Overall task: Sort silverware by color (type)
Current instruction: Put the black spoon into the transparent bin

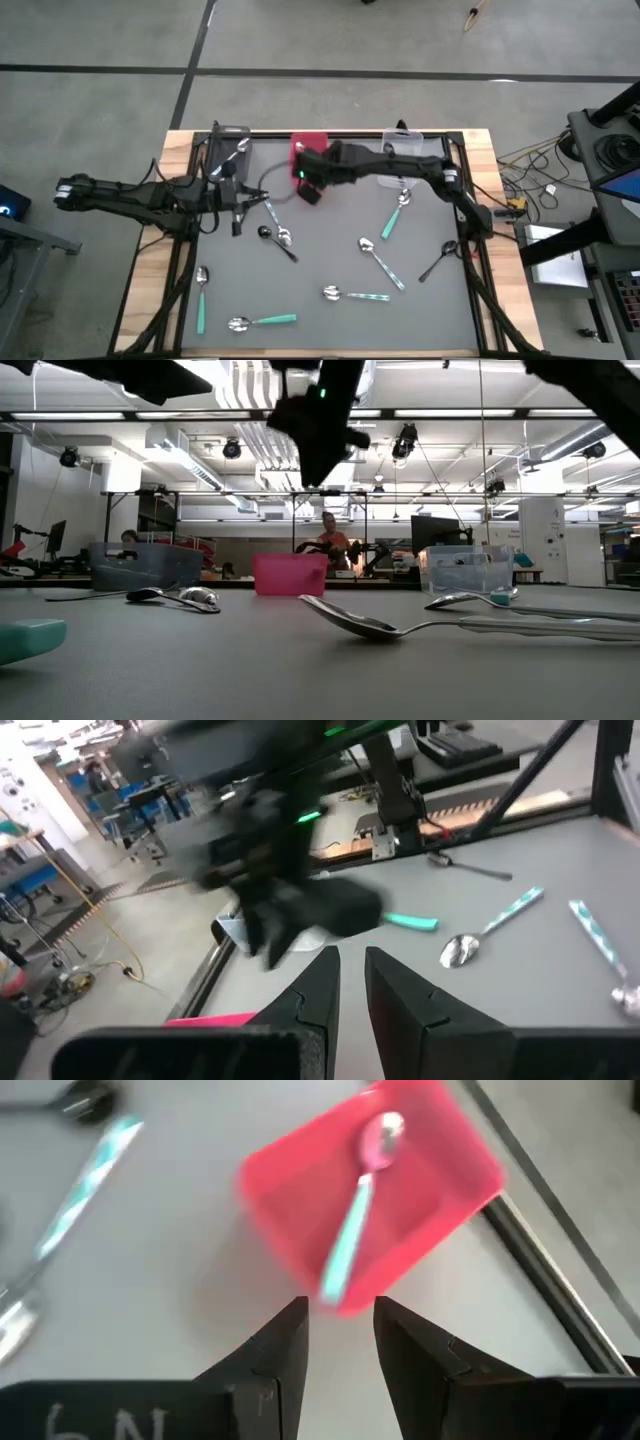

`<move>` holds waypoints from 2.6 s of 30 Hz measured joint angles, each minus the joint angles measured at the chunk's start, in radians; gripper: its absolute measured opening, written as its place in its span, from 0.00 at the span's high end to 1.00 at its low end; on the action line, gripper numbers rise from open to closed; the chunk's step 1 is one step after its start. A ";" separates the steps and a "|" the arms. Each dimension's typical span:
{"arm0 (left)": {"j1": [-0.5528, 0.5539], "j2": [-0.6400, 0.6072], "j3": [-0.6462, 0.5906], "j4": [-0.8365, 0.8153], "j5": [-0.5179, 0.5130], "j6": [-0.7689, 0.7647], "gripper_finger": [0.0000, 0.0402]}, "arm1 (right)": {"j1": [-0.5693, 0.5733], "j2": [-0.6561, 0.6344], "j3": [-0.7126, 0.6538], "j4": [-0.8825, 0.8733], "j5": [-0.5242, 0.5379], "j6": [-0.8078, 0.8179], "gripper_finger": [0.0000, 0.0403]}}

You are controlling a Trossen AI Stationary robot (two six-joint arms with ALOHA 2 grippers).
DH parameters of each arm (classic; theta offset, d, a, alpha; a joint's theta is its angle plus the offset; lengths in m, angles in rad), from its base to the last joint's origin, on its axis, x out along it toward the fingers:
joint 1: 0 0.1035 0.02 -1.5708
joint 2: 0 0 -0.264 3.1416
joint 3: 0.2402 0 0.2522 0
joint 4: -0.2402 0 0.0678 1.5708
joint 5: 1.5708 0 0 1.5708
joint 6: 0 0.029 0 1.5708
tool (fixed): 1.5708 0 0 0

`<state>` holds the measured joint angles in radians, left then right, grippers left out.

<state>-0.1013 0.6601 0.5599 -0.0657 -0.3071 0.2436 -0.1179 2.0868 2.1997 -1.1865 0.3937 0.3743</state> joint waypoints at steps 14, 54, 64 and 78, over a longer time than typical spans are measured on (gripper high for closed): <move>0.000 0.034 0.091 -0.256 0.000 -0.392 0.92 | 0.302 -0.307 -0.361 0.058 0.097 0.085 0.81; 0.086 0.558 0.099 -0.802 0.003 -1.223 0.96 | 0.379 -0.826 -1.293 0.938 0.157 0.018 0.83; 0.087 0.701 0.099 -0.786 -0.053 -1.222 0.84 | 0.379 -0.826 -1.294 0.938 0.157 0.018 0.83; 0.090 0.806 0.097 -0.733 -0.104 -1.221 0.76 | 0.379 -0.826 -1.295 0.939 0.157 0.019 0.84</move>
<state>-0.0113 1.4660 0.6571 -0.7992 -0.4112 -0.9779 0.2615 1.2606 0.9051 -0.2479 0.5507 0.3935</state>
